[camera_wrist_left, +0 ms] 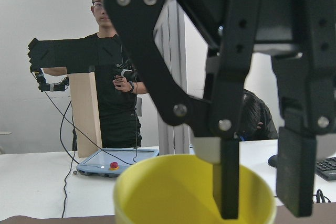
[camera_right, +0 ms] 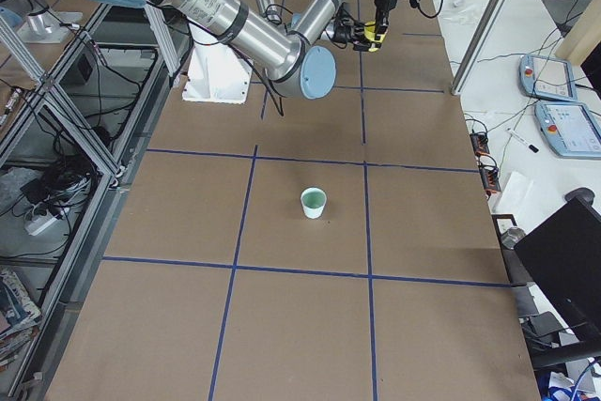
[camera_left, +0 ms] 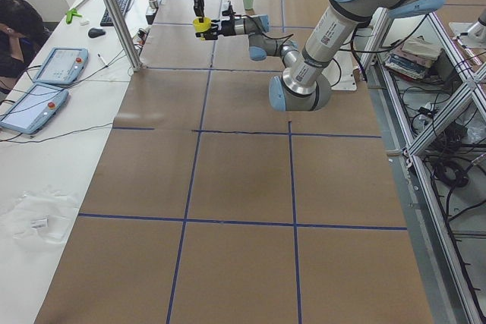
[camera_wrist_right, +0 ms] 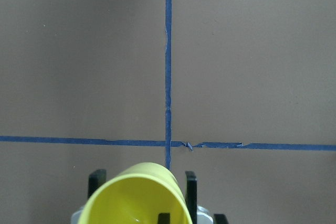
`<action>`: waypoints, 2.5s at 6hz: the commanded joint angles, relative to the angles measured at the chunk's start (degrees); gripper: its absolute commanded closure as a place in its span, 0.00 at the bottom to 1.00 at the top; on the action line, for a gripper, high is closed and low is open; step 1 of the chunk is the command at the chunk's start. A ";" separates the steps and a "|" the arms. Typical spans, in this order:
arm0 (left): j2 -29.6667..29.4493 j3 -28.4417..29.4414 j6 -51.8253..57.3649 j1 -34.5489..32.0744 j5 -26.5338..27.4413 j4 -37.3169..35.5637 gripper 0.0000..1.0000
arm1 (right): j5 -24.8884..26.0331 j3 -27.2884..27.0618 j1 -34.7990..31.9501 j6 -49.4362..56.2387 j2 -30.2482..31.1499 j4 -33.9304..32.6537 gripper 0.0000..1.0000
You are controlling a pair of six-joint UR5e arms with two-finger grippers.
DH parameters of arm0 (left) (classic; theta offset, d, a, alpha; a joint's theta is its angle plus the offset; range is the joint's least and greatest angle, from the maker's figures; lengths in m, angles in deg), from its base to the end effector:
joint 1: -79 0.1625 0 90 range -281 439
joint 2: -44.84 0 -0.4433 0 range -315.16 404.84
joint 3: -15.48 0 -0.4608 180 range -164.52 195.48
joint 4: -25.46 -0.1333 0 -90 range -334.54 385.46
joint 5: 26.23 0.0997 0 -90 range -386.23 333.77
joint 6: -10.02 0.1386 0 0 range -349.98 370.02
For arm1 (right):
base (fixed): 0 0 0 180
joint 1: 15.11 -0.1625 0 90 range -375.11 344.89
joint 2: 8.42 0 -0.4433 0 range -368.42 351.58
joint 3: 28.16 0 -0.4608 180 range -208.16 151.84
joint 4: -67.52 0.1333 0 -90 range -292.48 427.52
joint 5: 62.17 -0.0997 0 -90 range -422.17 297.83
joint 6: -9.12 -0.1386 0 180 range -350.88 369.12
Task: Transfer and stack yellow cup on green cup
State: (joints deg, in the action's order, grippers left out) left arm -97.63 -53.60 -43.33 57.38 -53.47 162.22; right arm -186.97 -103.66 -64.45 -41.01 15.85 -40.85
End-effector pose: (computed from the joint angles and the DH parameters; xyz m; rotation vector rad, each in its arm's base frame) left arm 0.6739 -0.5430 0.1067 1.3706 0.6111 -0.5334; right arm -0.5050 -0.6711 0.0269 -0.0302 -0.8091 -0.0180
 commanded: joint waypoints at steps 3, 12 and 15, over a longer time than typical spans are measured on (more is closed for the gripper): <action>0.00 -0.17 2.35 0.00 -0.09 0.08 0.33 | 0.00 0.00 0.12 -0.23 -0.01 -0.09 1.00; 6.84 -8.42 11.52 -5.23 -10.14 0.52 0.00 | -10.02 -2.17 -13.86 0.73 -2.50 -0.53 1.00; 13.52 -8.79 11.25 -17.19 -32.96 -0.09 0.00 | -9.76 -21.72 -14.56 6.60 17.14 -0.53 1.00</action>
State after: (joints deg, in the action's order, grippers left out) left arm -86.12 -62.29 -31.99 43.99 -78.43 162.35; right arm -196.91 -118.09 -78.89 -36.60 25.60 -41.37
